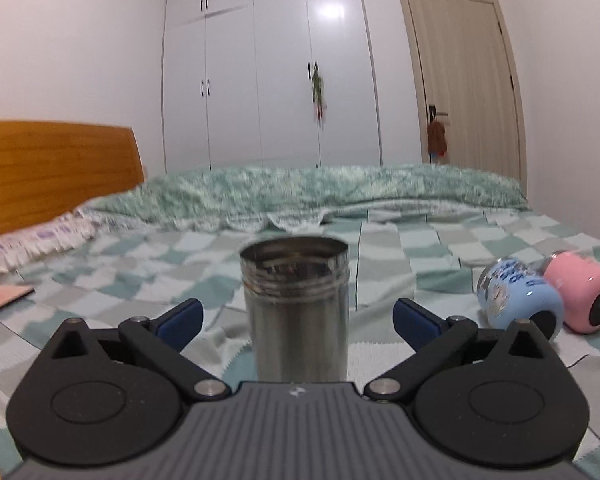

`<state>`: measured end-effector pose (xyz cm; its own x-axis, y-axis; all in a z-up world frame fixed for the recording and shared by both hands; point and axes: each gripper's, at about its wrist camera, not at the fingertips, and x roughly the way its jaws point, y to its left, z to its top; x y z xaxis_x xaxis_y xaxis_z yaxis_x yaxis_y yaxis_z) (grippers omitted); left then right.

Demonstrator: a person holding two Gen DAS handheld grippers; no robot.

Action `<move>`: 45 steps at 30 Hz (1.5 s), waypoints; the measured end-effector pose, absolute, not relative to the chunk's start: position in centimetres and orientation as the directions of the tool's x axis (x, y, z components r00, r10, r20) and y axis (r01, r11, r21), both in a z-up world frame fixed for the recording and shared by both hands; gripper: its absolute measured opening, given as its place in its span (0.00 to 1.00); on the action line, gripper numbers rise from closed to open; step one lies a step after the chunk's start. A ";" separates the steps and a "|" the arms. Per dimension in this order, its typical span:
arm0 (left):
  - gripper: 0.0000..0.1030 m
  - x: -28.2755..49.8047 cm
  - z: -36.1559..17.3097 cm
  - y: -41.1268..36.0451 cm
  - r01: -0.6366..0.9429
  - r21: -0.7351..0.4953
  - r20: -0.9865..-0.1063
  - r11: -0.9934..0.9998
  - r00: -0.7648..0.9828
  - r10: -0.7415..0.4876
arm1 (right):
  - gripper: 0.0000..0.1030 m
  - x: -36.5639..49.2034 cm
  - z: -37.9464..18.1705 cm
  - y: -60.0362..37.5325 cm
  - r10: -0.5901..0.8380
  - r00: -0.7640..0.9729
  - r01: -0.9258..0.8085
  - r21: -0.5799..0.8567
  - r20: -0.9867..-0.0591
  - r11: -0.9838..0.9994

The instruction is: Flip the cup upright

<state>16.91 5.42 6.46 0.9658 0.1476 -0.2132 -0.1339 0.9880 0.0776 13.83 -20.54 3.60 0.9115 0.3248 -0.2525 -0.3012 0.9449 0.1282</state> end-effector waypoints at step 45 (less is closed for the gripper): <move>1.00 -0.1 0.6 -0.8 -0.018 0.031 -0.063 0.999 0.998 0.019 | 1.00 -2.8 2.1 -23.5 0.184 0.974 -0.186 -0.003 -0.129 0.983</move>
<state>-0.11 -0.81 0.63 0.9978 0.0195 -0.0627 -0.0175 0.9994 0.0315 -2.84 -23.50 2.06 0.9745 0.1838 -0.1289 -0.1857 0.9826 -0.0029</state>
